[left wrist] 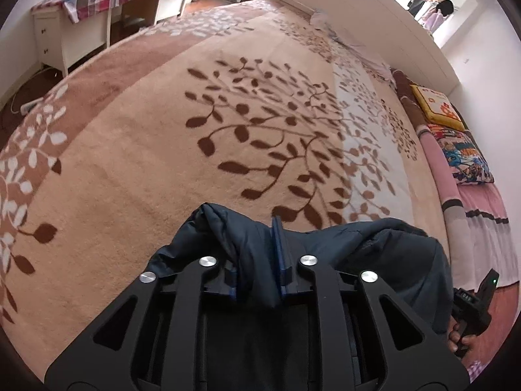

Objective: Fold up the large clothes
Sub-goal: 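Lift the hem with both grippers and fold it toward the collar, then open both grippers and release the folded hem onto the jacket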

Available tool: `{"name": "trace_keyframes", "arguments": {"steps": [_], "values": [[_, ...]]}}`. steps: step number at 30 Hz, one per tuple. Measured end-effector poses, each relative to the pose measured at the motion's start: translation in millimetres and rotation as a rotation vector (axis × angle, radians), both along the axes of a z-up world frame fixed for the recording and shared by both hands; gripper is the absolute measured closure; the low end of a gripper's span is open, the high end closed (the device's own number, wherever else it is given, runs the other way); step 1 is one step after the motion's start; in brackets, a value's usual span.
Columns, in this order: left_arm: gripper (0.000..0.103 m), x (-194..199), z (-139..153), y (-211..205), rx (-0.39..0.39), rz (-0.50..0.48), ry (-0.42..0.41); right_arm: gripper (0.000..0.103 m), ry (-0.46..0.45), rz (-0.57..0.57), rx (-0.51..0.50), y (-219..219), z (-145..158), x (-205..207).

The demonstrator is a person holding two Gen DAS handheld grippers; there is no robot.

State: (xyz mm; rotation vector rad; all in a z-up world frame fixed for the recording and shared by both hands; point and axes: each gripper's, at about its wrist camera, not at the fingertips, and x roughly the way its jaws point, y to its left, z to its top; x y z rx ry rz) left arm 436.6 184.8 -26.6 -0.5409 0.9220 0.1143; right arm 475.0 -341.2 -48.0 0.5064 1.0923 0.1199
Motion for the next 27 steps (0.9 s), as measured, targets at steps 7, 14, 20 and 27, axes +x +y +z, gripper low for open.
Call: {"name": "trace_keyframes", "arguments": {"steps": [7, 14, 20, 27], "values": [[0.034, -17, 45, 5, -0.058, 0.025, -0.150, 0.035, -0.113, -0.014, 0.117, -16, 51, -17], [0.033, -57, 74, 9, 0.038, -0.036, -0.194, 0.029, -0.223, 0.031, 0.019, -19, 85, -56], [0.033, -148, 72, -7, 0.153, -0.169, -0.188, 0.041, -0.245, 0.157, -0.001, -6, 82, -139], [0.033, -251, 46, -20, 0.095, -0.177, -0.134, 0.041, -0.175, 0.146, 0.021, -12, 43, -265]]}}
